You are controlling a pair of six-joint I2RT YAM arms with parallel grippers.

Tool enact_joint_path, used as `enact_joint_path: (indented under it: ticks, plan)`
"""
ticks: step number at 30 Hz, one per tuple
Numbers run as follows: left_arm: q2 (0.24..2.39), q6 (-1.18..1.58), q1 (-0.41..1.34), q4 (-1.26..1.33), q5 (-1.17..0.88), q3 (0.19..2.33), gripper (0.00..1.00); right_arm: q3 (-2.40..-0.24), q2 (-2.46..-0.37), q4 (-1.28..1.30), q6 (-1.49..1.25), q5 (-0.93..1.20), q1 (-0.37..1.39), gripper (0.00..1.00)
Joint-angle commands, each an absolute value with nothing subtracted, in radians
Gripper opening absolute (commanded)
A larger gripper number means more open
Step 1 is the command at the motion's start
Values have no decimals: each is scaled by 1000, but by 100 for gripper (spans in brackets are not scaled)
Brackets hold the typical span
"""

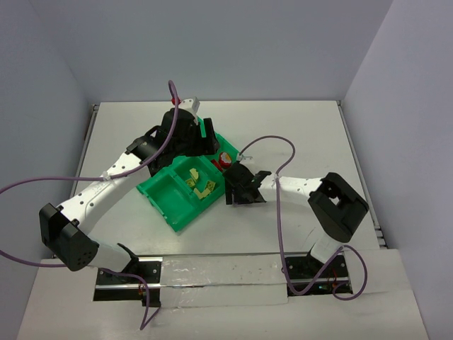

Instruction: Sort the legos into containers by color

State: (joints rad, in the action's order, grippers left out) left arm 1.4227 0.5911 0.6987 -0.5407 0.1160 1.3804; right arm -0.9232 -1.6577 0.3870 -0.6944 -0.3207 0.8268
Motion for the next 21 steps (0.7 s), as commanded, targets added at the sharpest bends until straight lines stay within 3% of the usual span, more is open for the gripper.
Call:
enact_joint_path:
  ticks: [1, 12, 16, 18, 21]
  plan:
    - [1422, 589, 704, -525, 98, 1384, 85, -926, -1615, 348, -560, -319, 839, 91]
    - [1420, 587, 704, -520, 100, 1374, 85, -946, -1652, 349, -445, -351, 838, 93]
    - [1420, 584, 704, -523, 106, 1365, 85, -962, -1674, 363, -436, -366, 836, 85]
    - [1421, 588, 704, -523, 108, 1360, 85, -957, -1673, 357, -432, -369, 834, 73]
    - [1436, 598, 703, -545, 126, 1370, 85, -950, -1663, 340, -419, -347, 833, 62]
